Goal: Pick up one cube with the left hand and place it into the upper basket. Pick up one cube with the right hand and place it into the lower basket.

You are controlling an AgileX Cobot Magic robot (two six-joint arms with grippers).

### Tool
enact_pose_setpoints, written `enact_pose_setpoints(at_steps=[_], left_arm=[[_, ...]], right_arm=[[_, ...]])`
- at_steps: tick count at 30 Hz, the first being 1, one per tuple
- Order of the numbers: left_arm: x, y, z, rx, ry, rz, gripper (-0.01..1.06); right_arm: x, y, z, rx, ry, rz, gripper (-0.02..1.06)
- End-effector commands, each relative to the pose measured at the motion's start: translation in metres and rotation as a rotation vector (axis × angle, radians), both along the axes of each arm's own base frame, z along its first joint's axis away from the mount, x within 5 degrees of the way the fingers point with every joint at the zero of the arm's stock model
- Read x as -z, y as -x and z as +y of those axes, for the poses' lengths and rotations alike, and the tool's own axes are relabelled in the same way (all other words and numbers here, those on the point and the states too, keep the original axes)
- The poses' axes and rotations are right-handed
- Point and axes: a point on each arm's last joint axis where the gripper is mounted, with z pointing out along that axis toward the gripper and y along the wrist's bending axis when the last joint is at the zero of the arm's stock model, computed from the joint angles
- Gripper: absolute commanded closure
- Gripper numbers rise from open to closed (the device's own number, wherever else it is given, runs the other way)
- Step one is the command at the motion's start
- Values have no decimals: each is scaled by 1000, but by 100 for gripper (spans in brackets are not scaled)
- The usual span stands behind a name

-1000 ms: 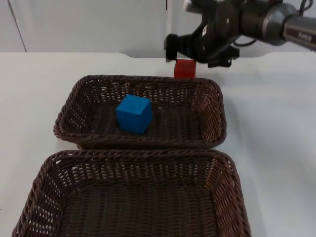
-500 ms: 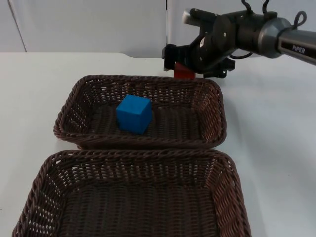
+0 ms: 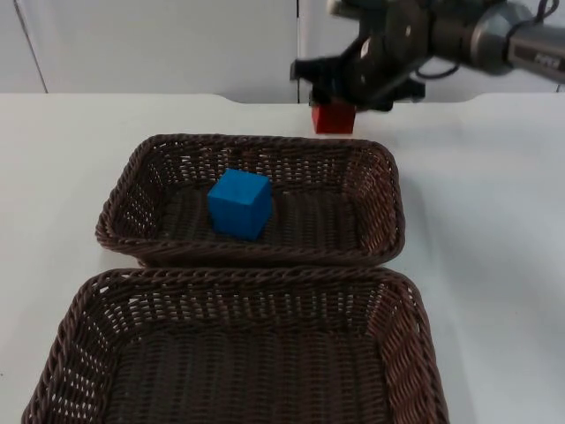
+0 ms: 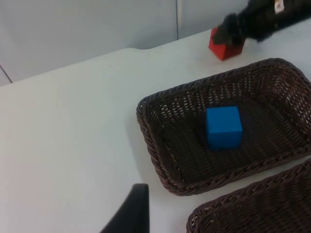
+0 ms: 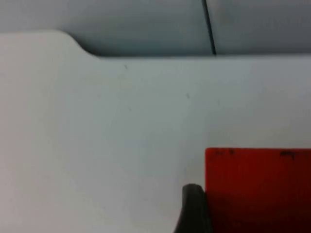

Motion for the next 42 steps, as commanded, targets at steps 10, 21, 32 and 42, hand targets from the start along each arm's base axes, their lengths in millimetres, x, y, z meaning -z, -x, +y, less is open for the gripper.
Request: enact_pose_setpoints(at_steps=[10,21,32,42], left_arm=[[0,2,0,1,10,-1,0],[0,2,0,1,10,-1,0],[0,2,0,0,4,-4,0],[0,2,1,0,1,-6,0]], right_arm=[[-124,26,-11,-93,88,-85,105],[-190,53,-24,-132,126,-123,105],[-229,82,-39,-227,249,-87,105],[-250,101,-47,-278,302,-63,105]])
